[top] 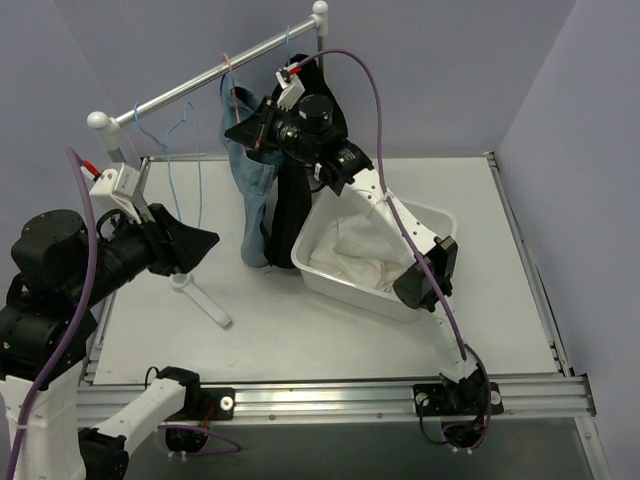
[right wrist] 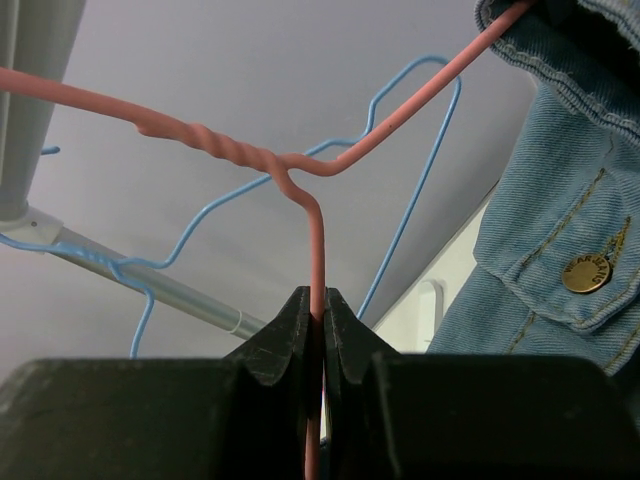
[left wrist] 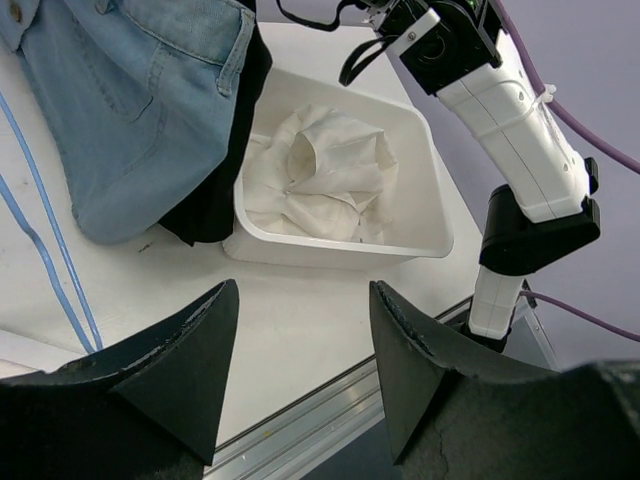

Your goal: Remove the skirt from the hanger

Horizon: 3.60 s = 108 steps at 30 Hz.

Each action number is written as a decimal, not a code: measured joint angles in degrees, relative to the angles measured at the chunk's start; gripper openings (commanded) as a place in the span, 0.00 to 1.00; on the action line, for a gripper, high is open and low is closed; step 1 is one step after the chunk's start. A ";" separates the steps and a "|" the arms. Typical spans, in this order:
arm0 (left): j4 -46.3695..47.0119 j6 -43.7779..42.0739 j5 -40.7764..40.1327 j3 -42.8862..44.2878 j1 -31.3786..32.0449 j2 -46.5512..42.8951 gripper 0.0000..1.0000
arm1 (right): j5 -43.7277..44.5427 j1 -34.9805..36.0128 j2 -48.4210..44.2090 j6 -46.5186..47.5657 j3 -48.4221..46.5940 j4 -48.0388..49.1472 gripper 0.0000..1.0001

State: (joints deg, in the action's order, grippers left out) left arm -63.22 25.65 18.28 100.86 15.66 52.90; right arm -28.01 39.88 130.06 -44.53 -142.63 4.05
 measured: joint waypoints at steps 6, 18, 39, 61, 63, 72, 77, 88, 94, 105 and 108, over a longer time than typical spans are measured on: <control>0.00 -0.02 1.27 0.87 0.00 2.75 0.63 | -1.38 -0.59 0.00 -1.57 -0.11 1.20 0.00; -0.02 -0.42 1.73 0.87 0.00 4.48 0.62 | -4.22 -0.85 -0.50 -2.84 -1.01 2.23 0.00; 2.49 7.37 9.27 5.01 -0.02 10.88 0.46 | -8.57 2.40 -23.47 5.92 24.90 -3.93 0.00; 5.86 -1.09 9.42 11.50 -0.02 14.99 0.66 | -13.44 6.49 -35.54 -4.79 40.85 -7.02 0.00; 5.68 -2.25 8.96 12.07 -0.02 15.39 0.66 | -13.90 6.51 -36.74 -6.25 41.83 -6.21 0.00; 7.17 -3.89 8.57 10.32 -0.02 14.45 0.66 | -16.48 7.26 -37.75 -12.72 43.17 -0.55 0.00; 8.24 -4.00 8.61 8.48 -0.02 13.38 0.65 | -16.94 8.22 -37.77 -15.45 45.18 1.90 0.00; 9.90 -4.72 8.98 5.51 -0.02 12.83 0.52 | -17.29 12.15 -37.77 -19.89 46.95 5.20 0.00; 10.27 -7.08 9.16 4.15 0.00 12.52 0.02 | -16.74 13.05 -37.70 -22.58 46.95 6.95 0.00; 6.86 -7.02 3.87 5.09 -0.02 13.62 0.02 | -11.08 13.22 -38.05 -6.75 32.94 -13.99 0.79; 6.67 -7.76 2.91 6.36 0.00 14.40 0.02 | -7.34 13.33 -39.45 -1.57 31.85 -21.11 0.80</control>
State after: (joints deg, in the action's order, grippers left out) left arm -56.55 17.89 21.19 107.22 15.66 67.31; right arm -35.35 53.21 90.61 -46.11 -110.78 -17.06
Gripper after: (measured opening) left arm 0.099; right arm 0.796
